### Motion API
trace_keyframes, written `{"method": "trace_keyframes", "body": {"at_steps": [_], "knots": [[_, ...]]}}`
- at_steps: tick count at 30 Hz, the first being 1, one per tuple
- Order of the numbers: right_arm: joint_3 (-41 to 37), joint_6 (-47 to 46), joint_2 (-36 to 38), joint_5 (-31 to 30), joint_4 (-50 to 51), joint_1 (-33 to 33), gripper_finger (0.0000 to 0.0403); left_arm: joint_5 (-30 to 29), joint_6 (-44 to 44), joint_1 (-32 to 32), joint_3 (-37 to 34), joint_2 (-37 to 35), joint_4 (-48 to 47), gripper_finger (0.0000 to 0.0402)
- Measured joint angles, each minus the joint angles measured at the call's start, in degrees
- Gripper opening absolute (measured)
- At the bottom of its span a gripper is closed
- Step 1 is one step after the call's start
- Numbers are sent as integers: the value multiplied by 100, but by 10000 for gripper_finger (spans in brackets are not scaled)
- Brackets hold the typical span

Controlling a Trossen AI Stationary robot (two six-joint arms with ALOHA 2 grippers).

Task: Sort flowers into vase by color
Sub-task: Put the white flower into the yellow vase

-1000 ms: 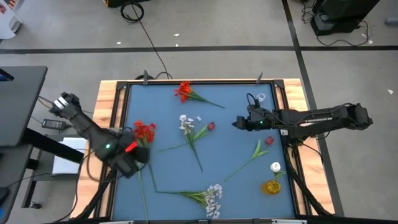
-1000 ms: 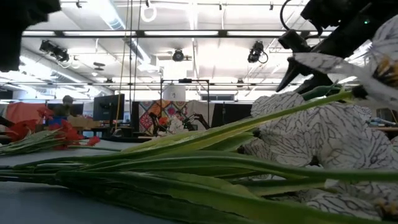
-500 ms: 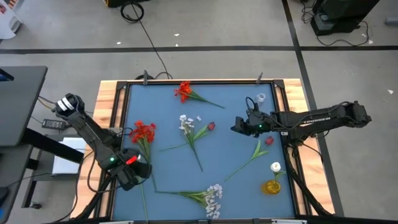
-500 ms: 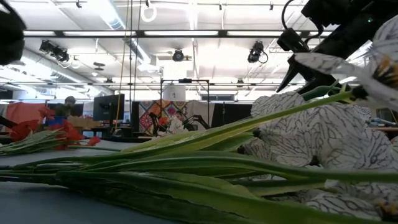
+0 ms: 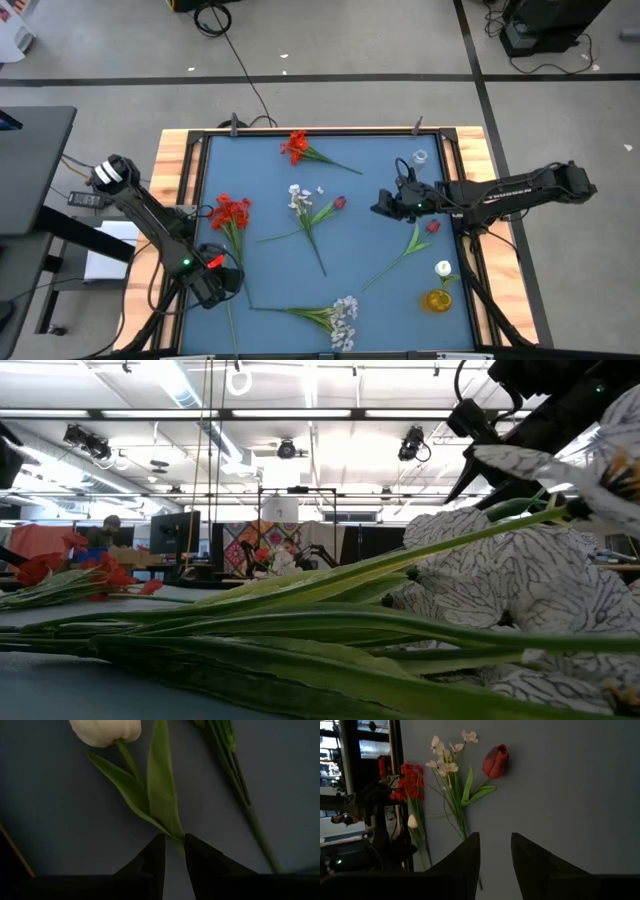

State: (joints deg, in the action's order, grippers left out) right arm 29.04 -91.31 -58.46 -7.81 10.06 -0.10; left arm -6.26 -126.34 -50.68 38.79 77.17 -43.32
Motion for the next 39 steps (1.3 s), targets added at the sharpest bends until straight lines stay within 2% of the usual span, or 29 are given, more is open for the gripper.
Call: {"method": "trace_keyframes", "body": {"at_steps": [17,25,28,32,39], "knots": [[0,-13,0,-111,-51,175,119,-2,326,44,31,589,266,78],[0,44,0,-109,-62,173,119,-124,570,42,24,627,212,32],[0,307,0,-109,-149,173,119,-141,591,42,80,625,167,10],[0,798,0,-54,-324,185,119,-305,898,46,302,657,-92,6],[0,1716,4,585,-1178,191,119,-586,1155,162,1191,654,-520,4]]}}
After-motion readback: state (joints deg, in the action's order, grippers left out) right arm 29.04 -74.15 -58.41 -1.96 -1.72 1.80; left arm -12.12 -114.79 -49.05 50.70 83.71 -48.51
